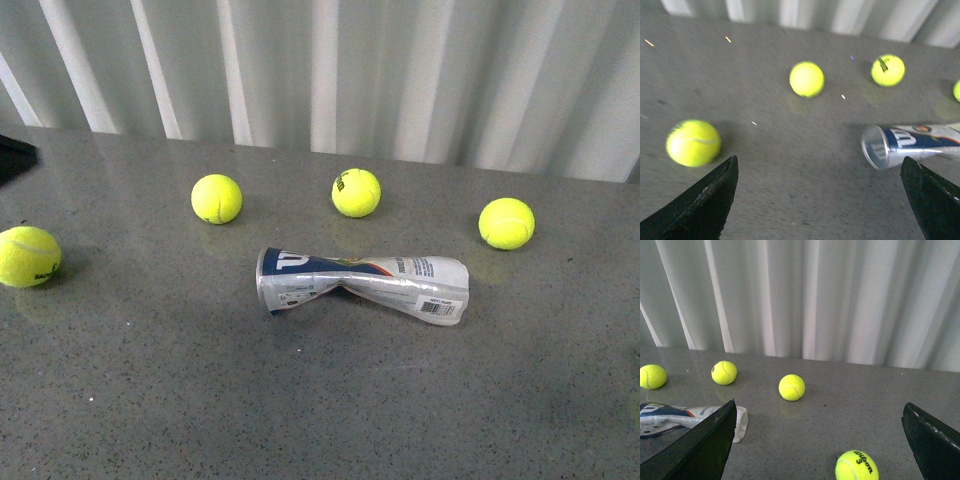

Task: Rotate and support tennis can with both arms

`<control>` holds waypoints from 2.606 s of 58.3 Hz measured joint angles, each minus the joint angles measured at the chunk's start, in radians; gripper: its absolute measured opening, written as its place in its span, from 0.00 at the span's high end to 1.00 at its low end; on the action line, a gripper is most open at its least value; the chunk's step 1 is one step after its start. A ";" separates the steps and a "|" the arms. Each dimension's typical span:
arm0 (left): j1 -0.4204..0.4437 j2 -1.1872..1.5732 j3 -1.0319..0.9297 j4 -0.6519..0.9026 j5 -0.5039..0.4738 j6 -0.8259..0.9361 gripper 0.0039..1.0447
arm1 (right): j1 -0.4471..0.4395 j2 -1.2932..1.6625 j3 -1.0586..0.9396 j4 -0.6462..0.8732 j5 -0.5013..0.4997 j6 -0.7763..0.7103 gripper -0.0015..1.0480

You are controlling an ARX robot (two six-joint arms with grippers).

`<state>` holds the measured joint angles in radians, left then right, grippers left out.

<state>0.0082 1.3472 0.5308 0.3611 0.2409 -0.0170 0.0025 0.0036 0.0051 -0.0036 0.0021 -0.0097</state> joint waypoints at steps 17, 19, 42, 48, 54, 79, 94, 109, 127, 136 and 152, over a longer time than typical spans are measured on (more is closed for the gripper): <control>-0.076 0.477 0.197 0.059 0.119 -0.208 0.06 | 0.000 0.000 0.000 0.000 0.000 0.000 0.07; -0.076 0.512 0.214 0.080 0.124 -0.229 0.06 | 0.000 0.000 0.000 0.000 0.000 0.000 0.07; -0.162 0.726 0.330 0.249 0.136 -0.434 0.06 | 0.000 0.000 0.000 0.000 0.000 0.000 0.07; -0.192 0.759 0.357 0.280 0.136 -0.470 0.06 | 0.000 0.000 0.000 0.000 0.000 0.000 0.07; -0.216 0.787 0.372 0.314 0.134 -0.506 0.06 | 0.000 0.000 0.000 0.000 0.000 0.000 0.07; -0.260 0.884 0.389 0.552 0.143 -0.833 0.06 | 0.000 0.000 0.000 0.000 0.000 0.000 0.07; -0.284 0.896 0.383 0.614 0.146 -0.948 0.42 | 0.000 0.000 0.000 0.000 0.000 0.000 0.07; -0.284 0.898 0.360 0.653 0.153 -1.018 0.90 | 0.000 0.000 0.000 0.000 0.000 0.000 0.07; -0.261 0.823 0.333 0.580 0.243 -1.013 0.96 | 0.000 0.000 0.000 0.000 0.000 0.000 0.07; -0.227 0.657 0.329 0.472 0.383 -0.917 0.96 | 0.000 0.000 0.000 0.000 0.000 0.000 0.07; -0.224 0.305 0.478 0.003 0.512 -0.467 0.96 | 0.000 0.000 0.000 0.000 0.000 0.000 0.07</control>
<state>-0.2161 1.6520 1.0092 0.3645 0.7525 -0.4839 0.0025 0.0036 0.0051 -0.0036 0.0017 -0.0097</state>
